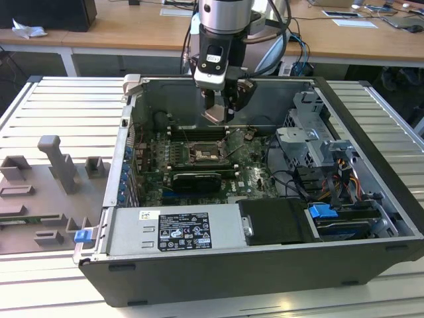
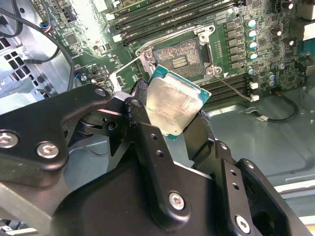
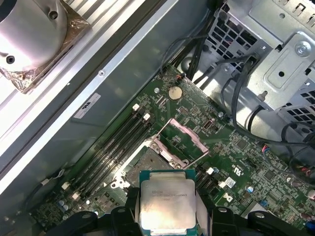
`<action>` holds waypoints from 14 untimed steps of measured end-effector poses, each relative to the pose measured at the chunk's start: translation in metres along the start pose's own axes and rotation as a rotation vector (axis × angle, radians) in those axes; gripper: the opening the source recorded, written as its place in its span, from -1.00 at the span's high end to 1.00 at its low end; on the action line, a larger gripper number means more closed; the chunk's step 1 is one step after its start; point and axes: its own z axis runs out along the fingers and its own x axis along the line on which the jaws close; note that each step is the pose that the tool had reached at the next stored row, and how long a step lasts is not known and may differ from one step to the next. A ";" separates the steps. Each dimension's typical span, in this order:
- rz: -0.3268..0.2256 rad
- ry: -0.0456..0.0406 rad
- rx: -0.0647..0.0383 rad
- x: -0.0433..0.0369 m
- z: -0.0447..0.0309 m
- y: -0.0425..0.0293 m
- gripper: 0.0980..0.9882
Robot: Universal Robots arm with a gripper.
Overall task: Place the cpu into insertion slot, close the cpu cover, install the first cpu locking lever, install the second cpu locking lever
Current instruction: 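Place the cpu into insertion slot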
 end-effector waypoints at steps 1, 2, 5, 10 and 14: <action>0.009 -0.0009 0.000 0.0000 0.0017 -0.0002 0.00; 0.018 -0.0017 0.000 0.0000 0.0027 -0.0003 0.00; 0.093 -0.0084 -0.002 -0.0001 0.0073 -0.0006 0.00; 0.244 -0.0220 -0.005 -0.0003 0.0130 -0.0012 0.00; 0.294 -0.0263 -0.006 -0.0002 0.0150 -0.0014 0.00</action>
